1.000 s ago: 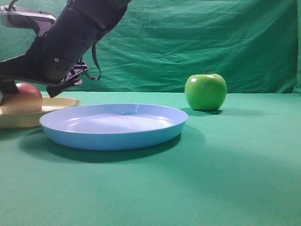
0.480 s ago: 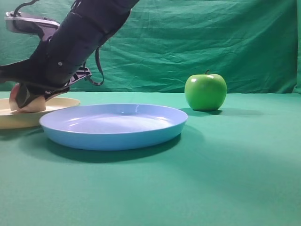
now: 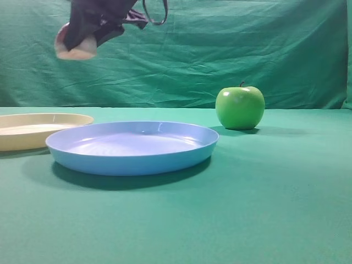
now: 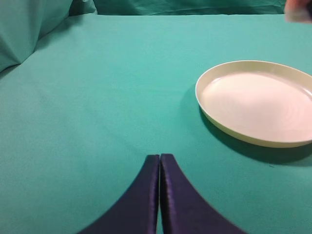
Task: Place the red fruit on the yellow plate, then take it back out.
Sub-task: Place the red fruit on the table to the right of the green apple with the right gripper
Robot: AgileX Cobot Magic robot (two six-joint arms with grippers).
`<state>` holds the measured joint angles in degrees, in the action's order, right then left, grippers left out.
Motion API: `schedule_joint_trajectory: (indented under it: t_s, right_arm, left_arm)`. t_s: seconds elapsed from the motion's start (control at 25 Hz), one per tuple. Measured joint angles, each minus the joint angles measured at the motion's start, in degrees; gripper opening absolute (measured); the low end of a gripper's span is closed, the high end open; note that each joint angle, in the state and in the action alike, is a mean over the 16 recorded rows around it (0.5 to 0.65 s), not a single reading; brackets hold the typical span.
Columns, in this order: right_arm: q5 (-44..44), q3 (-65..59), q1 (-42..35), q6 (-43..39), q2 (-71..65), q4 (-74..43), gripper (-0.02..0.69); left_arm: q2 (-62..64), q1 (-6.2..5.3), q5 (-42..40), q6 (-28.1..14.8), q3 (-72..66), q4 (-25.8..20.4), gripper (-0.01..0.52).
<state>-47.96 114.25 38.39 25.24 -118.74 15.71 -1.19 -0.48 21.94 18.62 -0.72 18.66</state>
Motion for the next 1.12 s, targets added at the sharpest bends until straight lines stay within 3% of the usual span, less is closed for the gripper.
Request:
schedule_joint_trajectory:
  t_s: [0.44, 0.8, 1.12]
  right_arm:
    - [-2.79, -18.2, -7.08, -6.27, 19.75, -5.08, 0.184]
    - [5.98, -45.25, -14.73, -6.87, 36.78, -5.02, 0.184]
    - [18.52, -67.5, -17.12, -6.94, 43.07, -3.63, 0.184]
  left_arm:
    - [0.0, 0.0, 0.0, 0.0, 0.0, 0.0, 0.0]
    - [0.0, 0.0, 0.0, 0.0, 0.0, 0.0, 0.0]
    - [0.0, 0.0, 0.0, 0.0, 0.0, 0.0, 0.0]
